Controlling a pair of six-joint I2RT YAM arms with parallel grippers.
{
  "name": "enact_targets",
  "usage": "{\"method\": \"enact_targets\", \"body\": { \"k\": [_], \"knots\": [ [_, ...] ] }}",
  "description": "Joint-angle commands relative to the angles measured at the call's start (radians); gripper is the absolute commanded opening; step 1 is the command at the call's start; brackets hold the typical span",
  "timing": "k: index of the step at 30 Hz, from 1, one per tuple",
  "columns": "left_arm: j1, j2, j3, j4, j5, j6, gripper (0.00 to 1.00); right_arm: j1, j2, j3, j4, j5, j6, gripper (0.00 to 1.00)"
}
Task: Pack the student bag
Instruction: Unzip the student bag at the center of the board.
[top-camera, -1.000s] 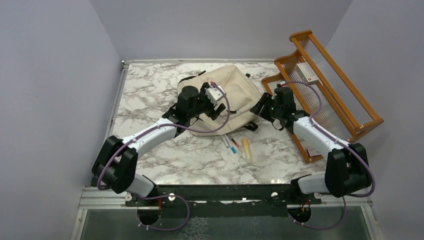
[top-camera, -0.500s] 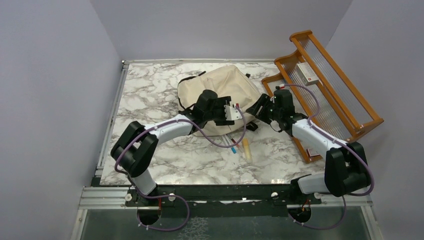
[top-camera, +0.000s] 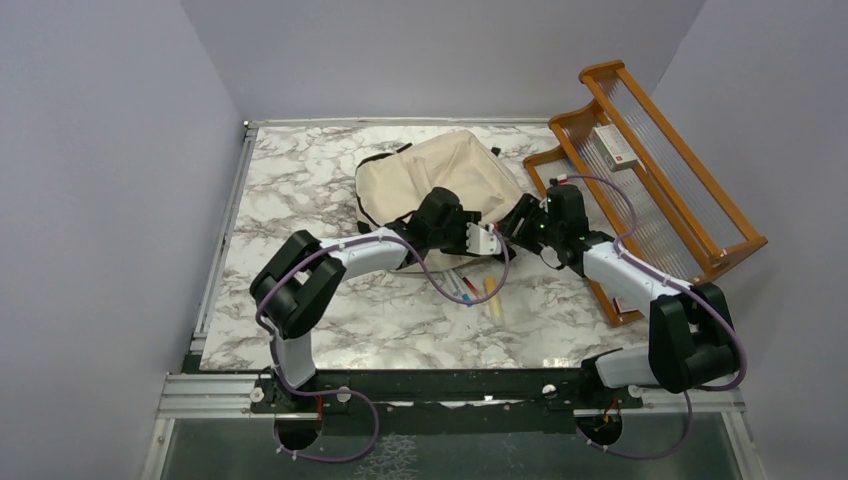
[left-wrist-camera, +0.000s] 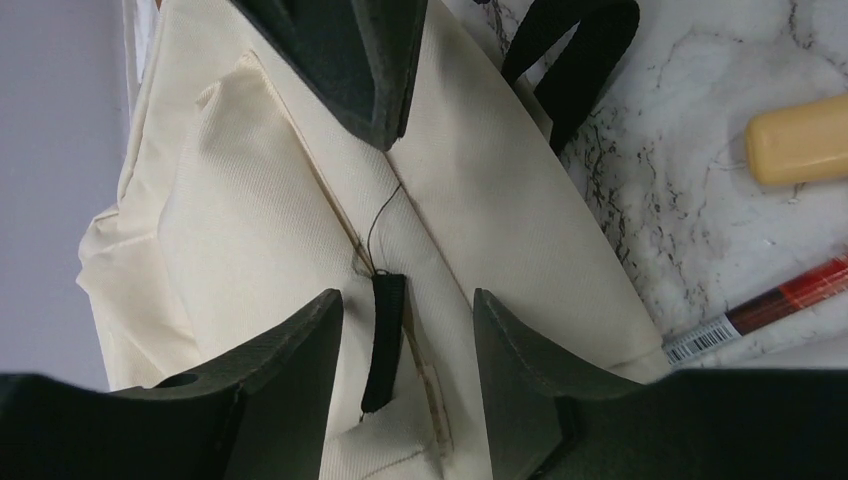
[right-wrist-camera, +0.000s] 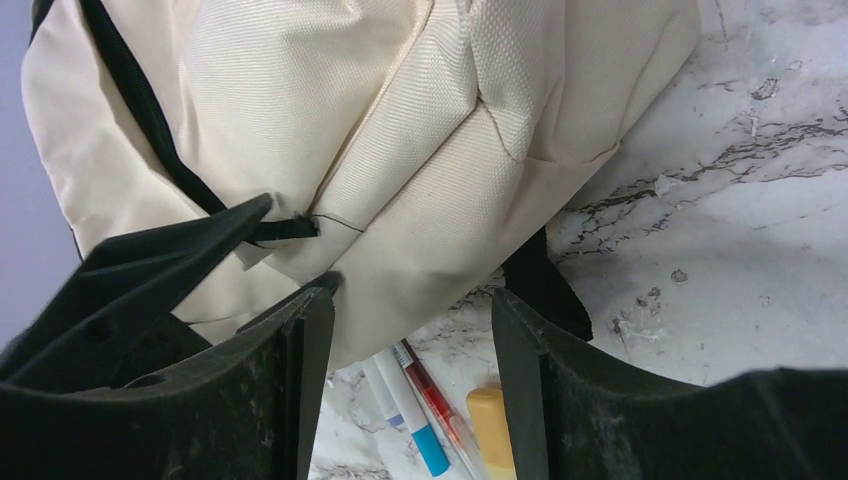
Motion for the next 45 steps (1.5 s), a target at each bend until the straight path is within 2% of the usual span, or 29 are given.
{"method": "enact_targets", "body": {
  "k": [1,10,18,27,37,45],
  "knots": [
    [-0.008,0.049,0.066,-0.019,-0.051,0.042,0.49,-0.004,-0.014,-0.01,0.041,-0.026,-0.015,0.63],
    [-0.006,0.094,0.116,-0.082,-0.08,0.085,0.34,-0.004,-0.016,-0.021,0.042,-0.037,-0.019,0.64],
    [-0.003,0.117,0.186,-0.178,-0.044,0.041,0.0,-0.003,-0.023,-0.026,0.04,-0.034,-0.022,0.63],
    [0.028,0.058,0.186,-0.149,0.026,-0.079,0.0,-0.004,-0.034,-0.038,0.045,-0.031,-0.022,0.64],
    [0.155,-0.066,0.06,0.112,0.2,-0.402,0.0,-0.004,-0.071,-0.055,0.089,-0.03,-0.014,0.64],
    [0.212,-0.076,0.051,0.183,0.219,-0.541,0.0,0.001,-0.052,-0.054,0.244,-0.169,-0.089,0.61]
  ]
}}
